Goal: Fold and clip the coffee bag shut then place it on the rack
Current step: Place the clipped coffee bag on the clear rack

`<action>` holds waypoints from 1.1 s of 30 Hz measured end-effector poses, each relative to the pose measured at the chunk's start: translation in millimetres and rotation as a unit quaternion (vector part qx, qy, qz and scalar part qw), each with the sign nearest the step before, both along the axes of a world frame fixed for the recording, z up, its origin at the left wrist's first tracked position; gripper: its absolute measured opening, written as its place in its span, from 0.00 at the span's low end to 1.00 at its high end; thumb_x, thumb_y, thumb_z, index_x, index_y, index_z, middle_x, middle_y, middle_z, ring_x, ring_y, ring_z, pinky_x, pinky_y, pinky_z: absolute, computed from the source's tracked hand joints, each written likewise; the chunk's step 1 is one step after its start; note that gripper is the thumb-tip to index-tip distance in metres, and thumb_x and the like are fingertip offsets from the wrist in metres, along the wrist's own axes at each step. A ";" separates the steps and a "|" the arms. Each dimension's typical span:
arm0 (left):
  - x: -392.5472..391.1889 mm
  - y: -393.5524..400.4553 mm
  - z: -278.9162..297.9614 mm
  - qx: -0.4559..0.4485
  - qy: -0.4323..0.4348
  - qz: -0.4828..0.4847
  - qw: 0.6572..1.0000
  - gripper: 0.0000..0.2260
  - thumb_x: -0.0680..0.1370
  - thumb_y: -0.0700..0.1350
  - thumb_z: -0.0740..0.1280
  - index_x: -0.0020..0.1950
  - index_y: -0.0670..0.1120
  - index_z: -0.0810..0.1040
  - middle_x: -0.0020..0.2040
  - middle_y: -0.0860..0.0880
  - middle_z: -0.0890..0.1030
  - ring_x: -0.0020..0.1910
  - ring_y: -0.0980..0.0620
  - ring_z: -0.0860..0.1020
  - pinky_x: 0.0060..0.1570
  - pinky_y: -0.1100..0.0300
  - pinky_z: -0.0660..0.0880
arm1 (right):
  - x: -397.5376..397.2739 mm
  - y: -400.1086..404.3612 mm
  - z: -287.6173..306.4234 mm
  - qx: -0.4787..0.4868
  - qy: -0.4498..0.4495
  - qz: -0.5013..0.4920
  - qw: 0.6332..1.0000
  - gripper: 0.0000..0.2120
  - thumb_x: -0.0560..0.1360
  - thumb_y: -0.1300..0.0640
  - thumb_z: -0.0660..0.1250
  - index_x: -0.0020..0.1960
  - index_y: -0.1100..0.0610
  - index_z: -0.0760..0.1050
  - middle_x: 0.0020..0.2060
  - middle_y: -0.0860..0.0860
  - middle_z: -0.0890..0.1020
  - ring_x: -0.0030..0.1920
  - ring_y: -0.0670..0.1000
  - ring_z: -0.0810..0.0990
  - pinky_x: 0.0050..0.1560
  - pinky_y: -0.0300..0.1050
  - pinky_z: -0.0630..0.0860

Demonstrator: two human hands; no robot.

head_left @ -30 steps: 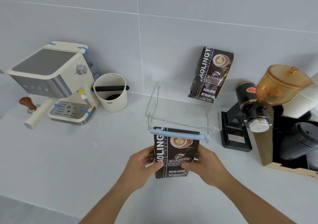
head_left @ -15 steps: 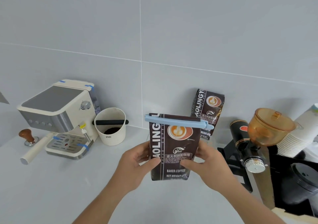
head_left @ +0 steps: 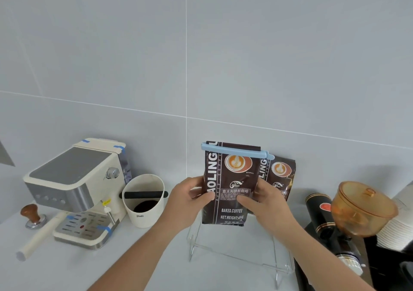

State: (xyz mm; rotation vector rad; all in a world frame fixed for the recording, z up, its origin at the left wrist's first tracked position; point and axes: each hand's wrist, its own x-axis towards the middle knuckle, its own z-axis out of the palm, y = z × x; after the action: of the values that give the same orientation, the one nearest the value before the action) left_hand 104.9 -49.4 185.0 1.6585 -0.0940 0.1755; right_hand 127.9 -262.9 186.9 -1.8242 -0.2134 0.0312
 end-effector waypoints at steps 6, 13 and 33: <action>34.7 -2.3 -14.5 0.023 0.003 0.004 1.000 0.17 0.74 0.34 0.70 0.50 0.57 0.82 0.52 0.52 0.85 0.49 0.53 0.85 0.49 0.62 0.80 | 34.6 8.7 -22.7 0.005 0.029 -0.026 0.999 0.18 0.71 0.61 0.71 0.56 0.43 0.75 0.52 0.45 0.86 0.55 0.50 0.83 0.60 0.58 0.78; 78.1 -0.9 -37.4 0.061 0.026 0.008 0.998 0.15 0.74 0.37 0.70 0.53 0.56 0.83 0.50 0.54 0.87 0.49 0.53 0.85 0.52 0.57 0.81 | 65.3 19.3 -39.8 -0.006 0.047 -0.081 0.996 0.23 0.70 0.60 0.72 0.60 0.45 0.71 0.53 0.44 0.84 0.54 0.46 0.82 0.60 0.56 0.78; 136.3 4.7 -89.8 0.091 0.050 -0.014 0.995 0.18 0.75 0.37 0.68 0.62 0.54 0.77 0.55 0.58 0.84 0.52 0.64 0.81 0.48 0.71 0.78 | 92.3 37.1 -81.4 -0.064 0.019 -0.153 0.986 0.21 0.75 0.65 0.67 0.64 0.47 0.72 0.46 0.34 0.80 0.43 0.23 0.75 0.39 0.17 0.68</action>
State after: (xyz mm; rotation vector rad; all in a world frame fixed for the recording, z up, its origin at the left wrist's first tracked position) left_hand 241.2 -44.7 95.3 1.8429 -0.0592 0.0628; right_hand 220.3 -225.8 105.5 -1.9651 0.0995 -0.1387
